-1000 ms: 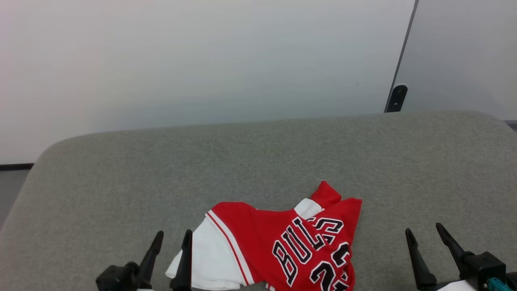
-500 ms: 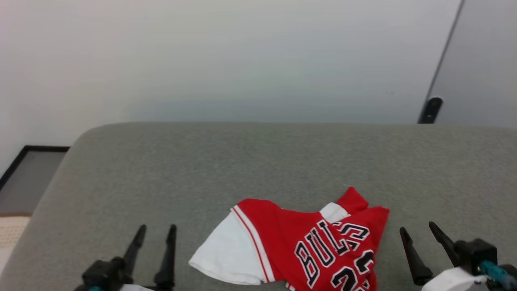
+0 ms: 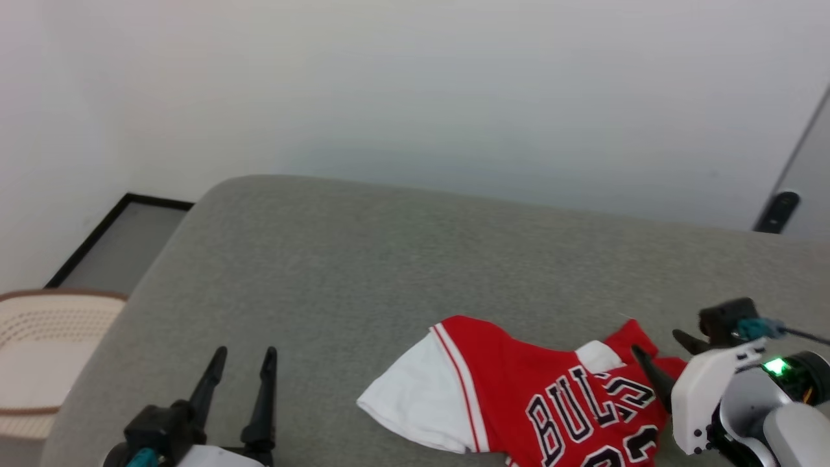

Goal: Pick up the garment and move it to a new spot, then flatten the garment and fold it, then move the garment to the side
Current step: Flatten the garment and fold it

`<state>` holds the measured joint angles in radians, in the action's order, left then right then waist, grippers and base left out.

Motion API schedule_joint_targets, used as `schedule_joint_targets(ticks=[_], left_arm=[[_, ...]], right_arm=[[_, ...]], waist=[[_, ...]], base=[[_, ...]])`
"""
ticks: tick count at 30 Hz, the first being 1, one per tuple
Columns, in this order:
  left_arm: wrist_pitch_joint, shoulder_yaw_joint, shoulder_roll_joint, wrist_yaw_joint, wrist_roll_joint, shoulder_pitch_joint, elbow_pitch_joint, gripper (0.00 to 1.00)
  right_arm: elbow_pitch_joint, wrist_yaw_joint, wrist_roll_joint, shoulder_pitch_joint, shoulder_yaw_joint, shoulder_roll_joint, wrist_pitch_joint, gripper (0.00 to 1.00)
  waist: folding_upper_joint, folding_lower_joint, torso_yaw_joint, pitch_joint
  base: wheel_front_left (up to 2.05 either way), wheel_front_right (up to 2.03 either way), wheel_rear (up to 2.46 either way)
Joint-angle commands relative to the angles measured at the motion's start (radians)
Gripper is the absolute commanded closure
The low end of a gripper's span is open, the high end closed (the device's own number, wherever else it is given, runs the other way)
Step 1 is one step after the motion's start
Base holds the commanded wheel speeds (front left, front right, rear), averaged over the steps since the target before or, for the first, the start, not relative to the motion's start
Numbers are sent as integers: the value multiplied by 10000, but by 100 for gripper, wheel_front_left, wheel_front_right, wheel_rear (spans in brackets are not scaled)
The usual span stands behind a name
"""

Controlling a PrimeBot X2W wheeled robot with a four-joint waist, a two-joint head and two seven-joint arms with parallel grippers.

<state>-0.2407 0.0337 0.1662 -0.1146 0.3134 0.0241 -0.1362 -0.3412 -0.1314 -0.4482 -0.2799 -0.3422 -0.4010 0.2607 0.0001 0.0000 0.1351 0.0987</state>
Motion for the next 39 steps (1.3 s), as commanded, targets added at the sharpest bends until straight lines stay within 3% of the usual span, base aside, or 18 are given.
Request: schedule_joint_targets(ticks=[1, 9, 15, 30, 31, 32, 33, 34, 39], left_arm=[[-6, 23, -9, 20, 9, -69, 32, 0], [244, 340, -148, 32, 131, -4, 96, 0], [341, 492, -200, 41, 245, 17, 157, 0], [386, 856, -368, 17, 471, -287, 4, 0], [381, 889, -390, 13, 495, -323, -32, 0], [367, 911, -414, 10, 489, -362, -65, 0], [349, 940, -434, 4, 502, -398, -101, 0], [321, 966, -447, -1, 522, -416, -146, 0], [236, 998, -470, -8, 592, -467, -321, 0]], right_arm=[[-34, 15, -132, -118, -139, -60, 124, 0], [-571, 15, -1526, -1278, -1839, -916, 2873, 0], [-1282, 15, -1906, -1937, -2419, -1269, 4124, 0], [-3388, 15, -2397, -3366, -3201, -793, 5897, 0], [-3586, 15, -2429, -3421, -3172, -746, 5890, 49], [-3712, 15, -2456, -3470, -3166, -693, 5851, 58], [-3893, 15, -2476, -3512, -3143, -663, 5818, 92], [-4032, 15, -2481, -3545, -3164, -630, 5809, 100], [-4573, 15, -2543, -3767, -3190, -567, 5728, 100]], waist=[[-1, 0, 423, -2], [-1, 0, 1325, -51], [-1, 0, 1831, -118], [-1, 0, 2371, -553], [-1, 0, 2400, -584], [-1, 0, 2430, -615], [-1, 0, 2468, -647], [-1, 0, 2499, -673], [-1, 0, 2557, -720]], base=[[0, 0, 0], [0, 0, 0], [0, 0, 0], [0, 0, 0], [0, 0, 0], [0, 0, 0], [0, 0, 0], [0, 0, 0], [0, 0, 0]])
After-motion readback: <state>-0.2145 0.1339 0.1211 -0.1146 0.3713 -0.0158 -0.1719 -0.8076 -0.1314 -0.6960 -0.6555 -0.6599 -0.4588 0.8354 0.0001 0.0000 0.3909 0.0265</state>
